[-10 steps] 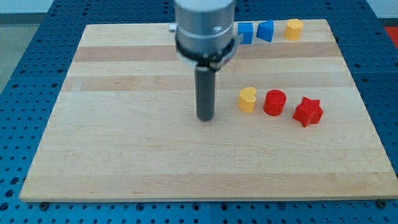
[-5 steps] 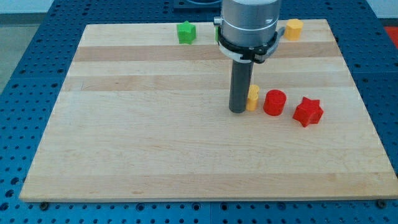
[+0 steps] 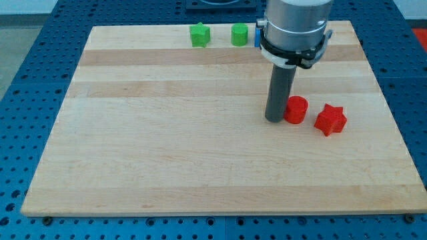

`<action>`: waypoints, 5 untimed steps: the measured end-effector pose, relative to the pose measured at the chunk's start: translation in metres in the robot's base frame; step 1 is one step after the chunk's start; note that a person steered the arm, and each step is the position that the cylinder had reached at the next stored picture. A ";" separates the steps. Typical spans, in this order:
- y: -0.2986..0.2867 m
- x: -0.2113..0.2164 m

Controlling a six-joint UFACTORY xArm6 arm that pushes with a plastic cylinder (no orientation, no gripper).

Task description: Move the yellow heart diagonally to the red circle

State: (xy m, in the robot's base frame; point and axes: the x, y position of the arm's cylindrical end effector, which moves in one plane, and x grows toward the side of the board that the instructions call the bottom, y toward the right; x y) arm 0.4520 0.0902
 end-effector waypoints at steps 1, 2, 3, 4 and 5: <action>0.000 -0.032; 0.000 -0.033; 0.000 -0.033; -0.075 -0.035; -0.085 -0.035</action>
